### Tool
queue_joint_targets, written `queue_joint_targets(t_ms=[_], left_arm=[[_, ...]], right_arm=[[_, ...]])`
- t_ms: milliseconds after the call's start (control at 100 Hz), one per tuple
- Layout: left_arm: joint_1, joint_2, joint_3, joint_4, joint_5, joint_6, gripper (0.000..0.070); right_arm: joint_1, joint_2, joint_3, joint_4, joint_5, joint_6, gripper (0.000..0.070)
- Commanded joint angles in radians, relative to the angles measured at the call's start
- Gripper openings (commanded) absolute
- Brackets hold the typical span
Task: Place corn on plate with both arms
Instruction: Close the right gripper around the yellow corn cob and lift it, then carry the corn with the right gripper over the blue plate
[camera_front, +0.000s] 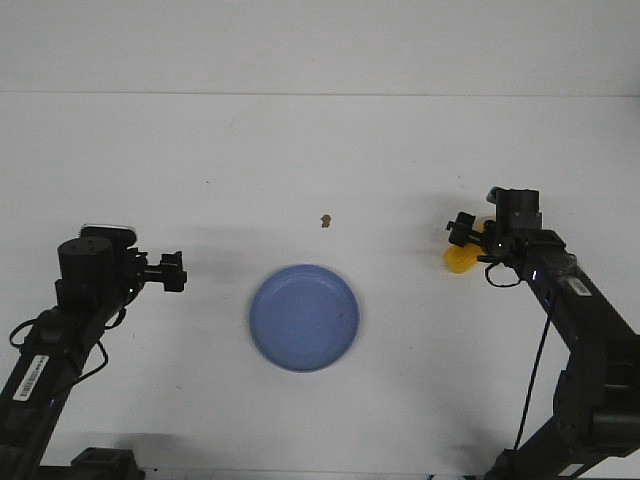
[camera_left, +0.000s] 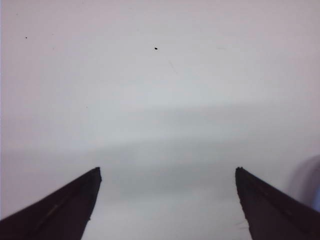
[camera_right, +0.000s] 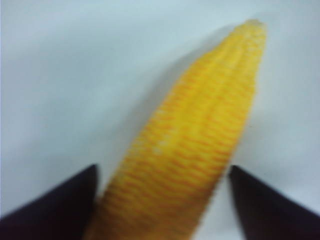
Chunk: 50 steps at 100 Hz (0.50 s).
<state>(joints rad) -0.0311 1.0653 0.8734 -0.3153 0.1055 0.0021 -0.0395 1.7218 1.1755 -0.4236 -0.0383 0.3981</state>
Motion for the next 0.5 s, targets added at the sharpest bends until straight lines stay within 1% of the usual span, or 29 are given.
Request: queue_joint_targets(t_ms=[0,70,130,160,310,490], left_arm=[[-0.003,0.008,0.006,0.006,-0.003,0.006,0.0549],[-0.003,0.008,0.006,0.006,-0.003,0.005,0.0549],[-0.003,0.008,0.006,0.006,-0.003,0.005,0.0549],[-0.003,0.008,0.006,0.006,-0.003,0.006,0.0549],[-0.003,0.008,0.006,0.006,-0.003,0.006,0.0549],[-0.003,0.008,0.006,0.006,-0.003,0.006,0.0549]], right_arm=[[0.001,0.021,0.021,0.000,-0.017,0.006,0.0259],[0.001,0.021,0.021,-0.004,-0.026,0.005,0.0234],[0.001,0.021,0.020,-0.004,-0.027,0.000,0.0172],[0.002,0.020,0.021,-0.004,-0.031,-0.005,0.0155],[0.016,-0.002,0.022,-0.011,-0.077,-0.032,0.0152],[0.096,-0.106,0.022,-0.042,-0.079,-0.055,0.0152]])
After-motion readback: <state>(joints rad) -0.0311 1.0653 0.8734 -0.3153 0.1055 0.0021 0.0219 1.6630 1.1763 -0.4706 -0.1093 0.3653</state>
